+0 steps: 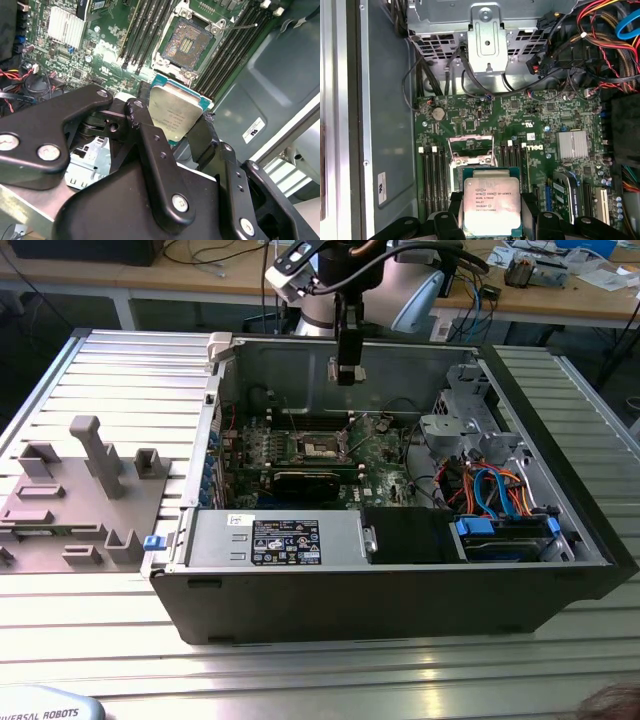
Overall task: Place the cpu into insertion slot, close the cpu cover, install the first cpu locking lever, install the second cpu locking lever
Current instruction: 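Place the cpu into insertion slot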
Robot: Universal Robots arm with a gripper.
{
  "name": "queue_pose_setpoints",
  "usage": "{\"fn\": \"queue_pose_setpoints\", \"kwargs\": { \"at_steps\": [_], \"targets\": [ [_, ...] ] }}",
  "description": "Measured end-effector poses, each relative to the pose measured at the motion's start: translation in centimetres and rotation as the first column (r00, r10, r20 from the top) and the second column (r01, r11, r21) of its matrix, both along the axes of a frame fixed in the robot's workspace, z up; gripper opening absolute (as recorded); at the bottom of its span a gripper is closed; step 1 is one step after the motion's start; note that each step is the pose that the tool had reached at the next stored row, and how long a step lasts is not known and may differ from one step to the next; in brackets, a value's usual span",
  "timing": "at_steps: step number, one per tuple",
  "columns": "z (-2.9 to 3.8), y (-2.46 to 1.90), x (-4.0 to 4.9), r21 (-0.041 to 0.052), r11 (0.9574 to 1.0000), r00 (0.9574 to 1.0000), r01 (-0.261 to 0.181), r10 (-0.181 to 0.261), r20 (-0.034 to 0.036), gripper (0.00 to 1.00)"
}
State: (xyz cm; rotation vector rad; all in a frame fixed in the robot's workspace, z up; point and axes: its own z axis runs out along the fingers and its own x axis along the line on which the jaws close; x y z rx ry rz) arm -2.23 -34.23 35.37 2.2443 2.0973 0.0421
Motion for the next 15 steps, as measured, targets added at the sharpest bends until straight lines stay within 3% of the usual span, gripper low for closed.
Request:
{"fn": "queue_pose_setpoints", "kwargs": {
  "at_steps": [15],
  "targets": [
    [0.00,0.00,0.00,0.0000,0.9994,0.9994,0.035,-0.035,0.0000,0.54]
  ]
}}
